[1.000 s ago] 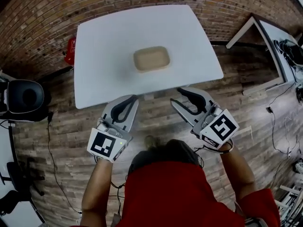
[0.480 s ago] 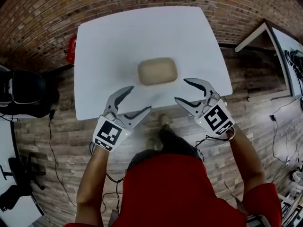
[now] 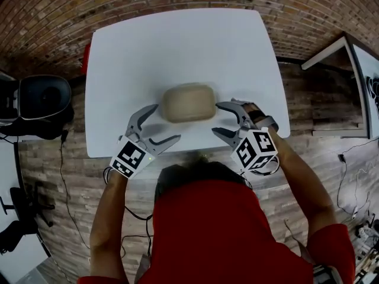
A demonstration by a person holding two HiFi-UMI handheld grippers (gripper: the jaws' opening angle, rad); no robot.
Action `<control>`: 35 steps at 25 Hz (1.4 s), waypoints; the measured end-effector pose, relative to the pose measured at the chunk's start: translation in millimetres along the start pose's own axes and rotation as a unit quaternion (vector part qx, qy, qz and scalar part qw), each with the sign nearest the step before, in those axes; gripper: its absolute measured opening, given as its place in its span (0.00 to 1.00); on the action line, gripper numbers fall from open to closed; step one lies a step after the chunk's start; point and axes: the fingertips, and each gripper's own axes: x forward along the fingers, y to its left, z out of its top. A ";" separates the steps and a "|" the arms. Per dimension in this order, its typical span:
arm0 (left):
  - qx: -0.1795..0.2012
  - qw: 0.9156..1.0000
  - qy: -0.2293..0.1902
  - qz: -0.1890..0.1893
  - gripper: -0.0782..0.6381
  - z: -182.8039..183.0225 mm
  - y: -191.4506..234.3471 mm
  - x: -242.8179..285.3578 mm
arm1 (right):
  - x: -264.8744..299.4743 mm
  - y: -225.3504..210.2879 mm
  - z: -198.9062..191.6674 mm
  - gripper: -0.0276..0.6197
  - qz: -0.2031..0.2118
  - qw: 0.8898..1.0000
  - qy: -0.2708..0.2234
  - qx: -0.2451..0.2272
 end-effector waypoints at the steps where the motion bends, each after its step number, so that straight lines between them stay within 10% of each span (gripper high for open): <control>1: -0.001 1.000 0.008 -0.004 0.71 -3.4 2.1 5.1 | 3.9 -1.6 -3.1 0.48 0.004 1.000 0.003 -0.006; 16: 0.085 0.981 0.113 -0.130 0.87 -44.2 31.1 44.1 | 47.9 -4.4 -14.0 0.51 0.053 0.993 0.060 -0.082; 35: 0.085 0.967 0.102 -0.218 0.88 -35.0 35.4 66.9 | 68.3 -8.3 -20.7 0.51 0.058 0.989 0.084 -0.111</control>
